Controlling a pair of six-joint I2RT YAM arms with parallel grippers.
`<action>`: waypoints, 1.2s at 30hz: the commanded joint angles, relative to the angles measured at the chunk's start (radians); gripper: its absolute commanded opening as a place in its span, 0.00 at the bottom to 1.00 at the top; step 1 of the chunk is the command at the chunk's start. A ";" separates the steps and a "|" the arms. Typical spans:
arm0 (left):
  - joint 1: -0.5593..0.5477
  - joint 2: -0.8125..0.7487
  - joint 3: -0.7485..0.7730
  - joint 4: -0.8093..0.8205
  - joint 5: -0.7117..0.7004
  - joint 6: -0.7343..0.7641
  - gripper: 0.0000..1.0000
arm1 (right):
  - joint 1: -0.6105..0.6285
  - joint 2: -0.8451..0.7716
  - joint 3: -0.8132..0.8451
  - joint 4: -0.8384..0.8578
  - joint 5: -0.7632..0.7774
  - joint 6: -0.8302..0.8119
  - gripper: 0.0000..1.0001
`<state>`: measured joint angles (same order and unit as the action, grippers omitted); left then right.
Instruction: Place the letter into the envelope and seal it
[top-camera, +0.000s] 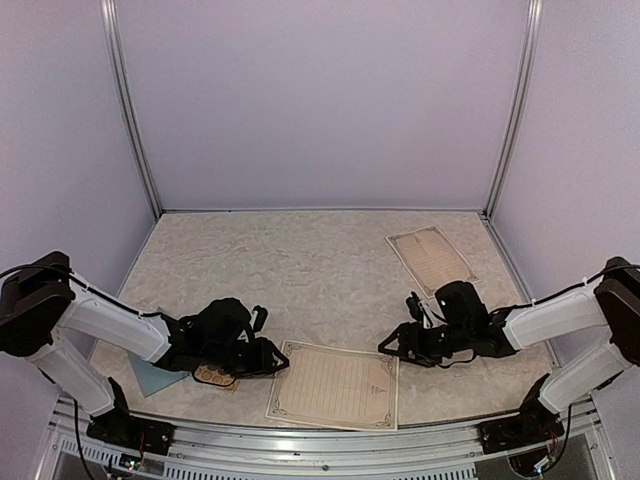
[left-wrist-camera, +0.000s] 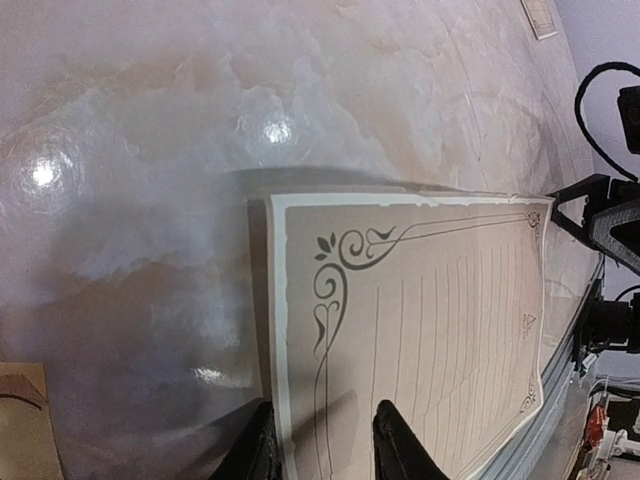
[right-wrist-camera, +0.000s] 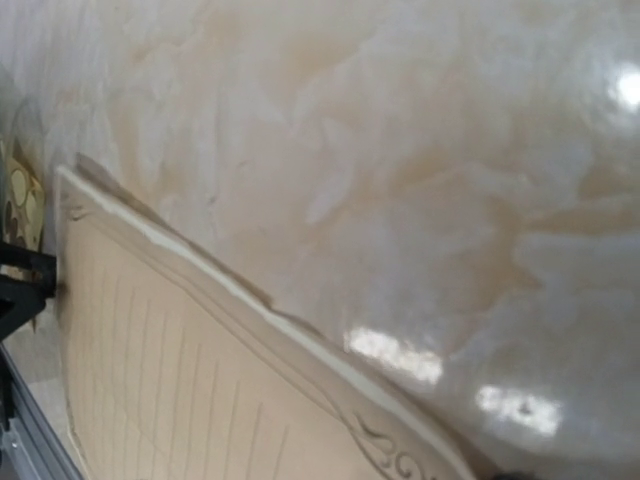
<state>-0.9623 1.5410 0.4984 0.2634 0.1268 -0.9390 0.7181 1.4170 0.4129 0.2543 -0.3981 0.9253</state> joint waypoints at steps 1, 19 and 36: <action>-0.007 0.026 0.003 -0.008 0.011 0.003 0.30 | 0.015 0.024 -0.009 -0.011 -0.014 0.009 0.62; -0.007 0.042 0.018 -0.013 -0.013 -0.012 0.27 | 0.016 0.033 -0.012 0.048 -0.048 -0.009 0.00; 0.010 -0.270 0.153 -0.145 -0.110 0.407 0.70 | 0.015 -0.165 0.096 -0.015 -0.182 -0.232 0.00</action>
<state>-0.9588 1.3178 0.5610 0.1688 0.0086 -0.7631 0.7238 1.2766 0.4465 0.2718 -0.4816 0.8021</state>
